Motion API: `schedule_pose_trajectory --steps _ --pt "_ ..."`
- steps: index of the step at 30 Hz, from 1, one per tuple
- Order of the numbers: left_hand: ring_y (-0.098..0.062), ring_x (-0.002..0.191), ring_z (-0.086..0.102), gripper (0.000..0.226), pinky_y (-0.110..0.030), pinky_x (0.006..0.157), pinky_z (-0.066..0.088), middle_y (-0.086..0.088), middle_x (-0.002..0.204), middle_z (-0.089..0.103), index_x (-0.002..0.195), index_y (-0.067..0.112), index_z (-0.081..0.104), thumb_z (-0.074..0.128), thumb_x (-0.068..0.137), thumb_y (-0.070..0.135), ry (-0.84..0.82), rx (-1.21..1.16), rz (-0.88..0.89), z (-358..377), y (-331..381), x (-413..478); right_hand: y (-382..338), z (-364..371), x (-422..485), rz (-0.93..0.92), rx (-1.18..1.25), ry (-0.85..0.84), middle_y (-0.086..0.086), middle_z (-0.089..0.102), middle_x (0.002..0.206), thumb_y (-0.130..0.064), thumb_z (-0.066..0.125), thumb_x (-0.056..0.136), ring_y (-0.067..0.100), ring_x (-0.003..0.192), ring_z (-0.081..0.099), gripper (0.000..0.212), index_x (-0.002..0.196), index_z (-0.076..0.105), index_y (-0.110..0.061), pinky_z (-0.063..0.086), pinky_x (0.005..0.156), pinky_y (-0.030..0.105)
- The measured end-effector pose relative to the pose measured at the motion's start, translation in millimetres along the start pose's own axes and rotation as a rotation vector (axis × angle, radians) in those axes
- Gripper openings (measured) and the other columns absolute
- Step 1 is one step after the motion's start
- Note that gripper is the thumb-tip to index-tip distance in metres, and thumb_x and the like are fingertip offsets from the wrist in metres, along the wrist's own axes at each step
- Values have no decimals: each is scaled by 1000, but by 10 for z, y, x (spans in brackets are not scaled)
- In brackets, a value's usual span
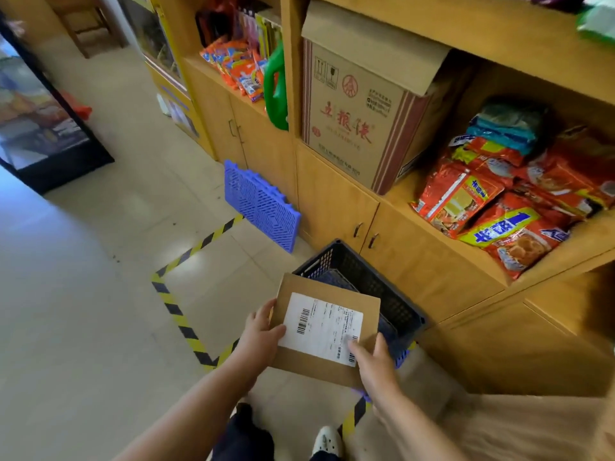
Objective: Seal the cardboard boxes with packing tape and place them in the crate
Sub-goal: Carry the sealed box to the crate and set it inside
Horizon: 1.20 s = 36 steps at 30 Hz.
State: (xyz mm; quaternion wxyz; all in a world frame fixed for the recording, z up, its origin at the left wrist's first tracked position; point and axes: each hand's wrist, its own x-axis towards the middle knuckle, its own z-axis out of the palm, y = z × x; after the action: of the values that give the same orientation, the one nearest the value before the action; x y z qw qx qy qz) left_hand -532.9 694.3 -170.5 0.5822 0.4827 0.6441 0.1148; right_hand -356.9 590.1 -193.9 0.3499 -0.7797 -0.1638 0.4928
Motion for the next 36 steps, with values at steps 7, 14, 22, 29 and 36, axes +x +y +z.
schedule_pose_trajectory --steps 7,14,22,29,36 --pt "1 85 45 45 -19 74 37 20 99 38 136 32 43 47 92 20 -175 208 74 -117 325 1107 -406 345 481 104 13 178 1 56 131 -43 61 87 24 117 54 67 143 32 -20 47 96 46" --pt "-22 110 51 61 -37 95 45 -7 125 45 145 27 33 51 89 16 -358 323 128 -185 747 2081 -809 775 1048 186 62 385 1 44 142 -30 60 91 25 129 42 65 145 26 -17 38 104 39" --pt "-19 112 46 70 -33 102 38 2 112 40 143 47 21 59 89 22 -452 455 269 179 690 2994 -609 1126 1875 266 44 531 14 42 140 -17 62 88 32 127 40 63 140 29 -3 31 109 44" --pt "-23 121 39 49 -45 107 32 2 125 38 132 41 44 60 86 31 -500 564 299 817 198 3748 -11 1249 2744 369 48 669 17 42 138 -23 67 86 31 126 40 70 141 30 0 31 107 43" --pt "-23 124 38 41 -42 106 35 0 131 35 126 39 51 59 86 34 -455 671 290 1471 -441 4626 718 1353 3677 250 6 703 9 25 147 -26 66 86 15 129 21 82 149 14 -19 13 107 24"
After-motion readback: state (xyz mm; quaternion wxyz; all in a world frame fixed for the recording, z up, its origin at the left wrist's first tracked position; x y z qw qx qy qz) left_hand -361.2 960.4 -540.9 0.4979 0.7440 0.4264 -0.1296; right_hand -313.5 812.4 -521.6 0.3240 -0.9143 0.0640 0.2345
